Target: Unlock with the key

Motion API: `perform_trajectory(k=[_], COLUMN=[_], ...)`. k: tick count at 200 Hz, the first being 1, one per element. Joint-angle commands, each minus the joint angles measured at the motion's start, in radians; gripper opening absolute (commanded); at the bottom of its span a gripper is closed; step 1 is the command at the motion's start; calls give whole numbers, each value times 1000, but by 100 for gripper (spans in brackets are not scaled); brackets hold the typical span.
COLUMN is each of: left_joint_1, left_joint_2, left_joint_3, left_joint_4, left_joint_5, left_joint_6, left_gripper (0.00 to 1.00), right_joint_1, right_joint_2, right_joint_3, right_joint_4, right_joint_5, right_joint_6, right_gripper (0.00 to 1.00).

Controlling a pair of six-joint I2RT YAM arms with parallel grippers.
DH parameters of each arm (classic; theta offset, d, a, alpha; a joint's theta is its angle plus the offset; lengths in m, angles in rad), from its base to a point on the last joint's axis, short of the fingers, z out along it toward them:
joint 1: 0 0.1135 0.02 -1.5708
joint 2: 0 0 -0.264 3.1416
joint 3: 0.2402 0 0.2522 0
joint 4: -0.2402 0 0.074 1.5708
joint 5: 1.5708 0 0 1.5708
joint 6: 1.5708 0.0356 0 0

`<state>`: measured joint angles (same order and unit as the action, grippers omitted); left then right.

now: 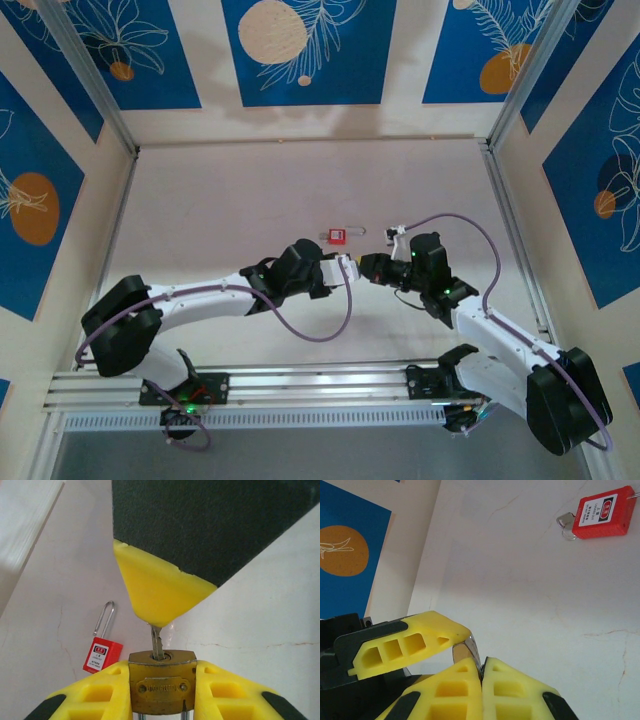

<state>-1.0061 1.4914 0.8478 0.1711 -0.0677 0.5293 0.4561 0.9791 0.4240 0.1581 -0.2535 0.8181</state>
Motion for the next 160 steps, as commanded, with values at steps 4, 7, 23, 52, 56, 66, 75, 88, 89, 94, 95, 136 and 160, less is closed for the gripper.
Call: perform_trajectory(k=[4,7,23,52,56,66,75,88,89,94,95,136,160], left_joint_1=[-13,-14,-13,-14,-13,-14,-14,-13,-14,-14,-14,-13,-14], left_joint_2=[10,12,17,23,23,22,21,21,21,21,21,17,14], left_joint_3=[52,53,62,69,70,71,72,76,77,78,79,86,83], left_joint_4=[60,63,68,86,89,98,101,103,104,106,106,117,131], left_joint_5=[8,8,9,20,21,26,31,40,41,44,45,73,74], left_joint_6=[-24,-27,-38,-63,-66,-71,-75,-83,-84,-88,-89,-108,-106], left_gripper=[27,27,27,26,26,26,26,26,26,26,26,26,25], right_joint_1=[23,26,35,52,53,56,59,64,64,66,67,83,84], right_joint_2=[16,16,20,26,28,35,42,55,57,64,66,106,125], right_joint_3=[6,6,6,2,1,-1,-2,-5,-4,-4,-3,15,20], right_joint_4=[7,9,13,22,24,26,34,49,50,52,53,76,88], right_joint_5=[8,9,13,23,25,24,22,13,12,6,6,-13,-30], right_joint_6=[-7,-7,-15,-38,-40,-45,-48,-56,-57,-58,-59,-66,-62], right_gripper=[0,0,0,0,0,0,0,0,0,0,0,0,0])
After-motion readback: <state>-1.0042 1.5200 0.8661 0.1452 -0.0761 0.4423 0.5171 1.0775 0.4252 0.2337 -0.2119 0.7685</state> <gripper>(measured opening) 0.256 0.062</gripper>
